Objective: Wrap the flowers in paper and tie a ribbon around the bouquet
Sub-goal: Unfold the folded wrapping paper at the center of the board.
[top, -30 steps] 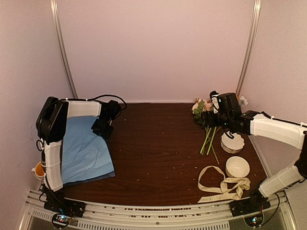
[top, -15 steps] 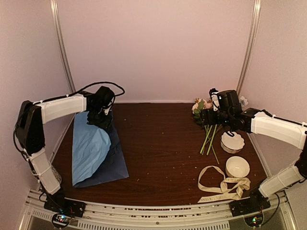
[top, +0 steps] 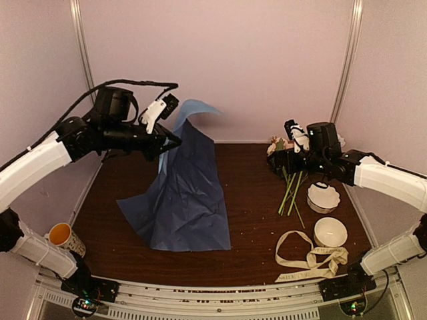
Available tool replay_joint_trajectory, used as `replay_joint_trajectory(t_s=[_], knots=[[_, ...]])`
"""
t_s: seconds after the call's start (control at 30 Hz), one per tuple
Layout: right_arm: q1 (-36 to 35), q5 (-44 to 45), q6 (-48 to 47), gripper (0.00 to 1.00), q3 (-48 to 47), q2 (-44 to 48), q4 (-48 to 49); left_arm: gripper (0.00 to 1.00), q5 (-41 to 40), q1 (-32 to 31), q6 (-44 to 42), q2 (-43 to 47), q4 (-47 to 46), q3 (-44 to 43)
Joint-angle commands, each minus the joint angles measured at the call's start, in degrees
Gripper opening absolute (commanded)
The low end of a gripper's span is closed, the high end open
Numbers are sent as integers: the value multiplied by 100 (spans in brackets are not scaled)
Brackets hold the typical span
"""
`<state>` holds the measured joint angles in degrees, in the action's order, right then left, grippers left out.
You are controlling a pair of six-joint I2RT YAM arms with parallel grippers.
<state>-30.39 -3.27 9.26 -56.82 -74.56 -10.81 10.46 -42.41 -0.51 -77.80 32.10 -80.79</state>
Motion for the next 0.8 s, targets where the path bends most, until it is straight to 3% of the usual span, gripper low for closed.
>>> replay_joint_trajectory(t_s=[0.0,0.17,0.27,0.33,0.53,0.63,0.77], knots=[[-27,-324,-100,100,-145,145,131,0,1548,75,132,507,-805,85],[-19,-274,-115,100,-167,138,87,0,2208,308,358,1023,-1158,680],[-19,27,-162,100,-231,50,-121,0,3703,1420,1557,1373,-2657,1738],[-19,375,-207,100,-321,-64,-332,0,4183,2084,2214,1301,-3191,2241],[-19,925,-244,100,-536,-521,-816,0,2492,2310,626,372,-2,1301],[-15,972,-124,100,-643,-886,-970,0,1556,2316,356,-62,324,1027],[-25,901,14,98,-923,-1473,-1285,0,921,2310,303,-897,535,734]])
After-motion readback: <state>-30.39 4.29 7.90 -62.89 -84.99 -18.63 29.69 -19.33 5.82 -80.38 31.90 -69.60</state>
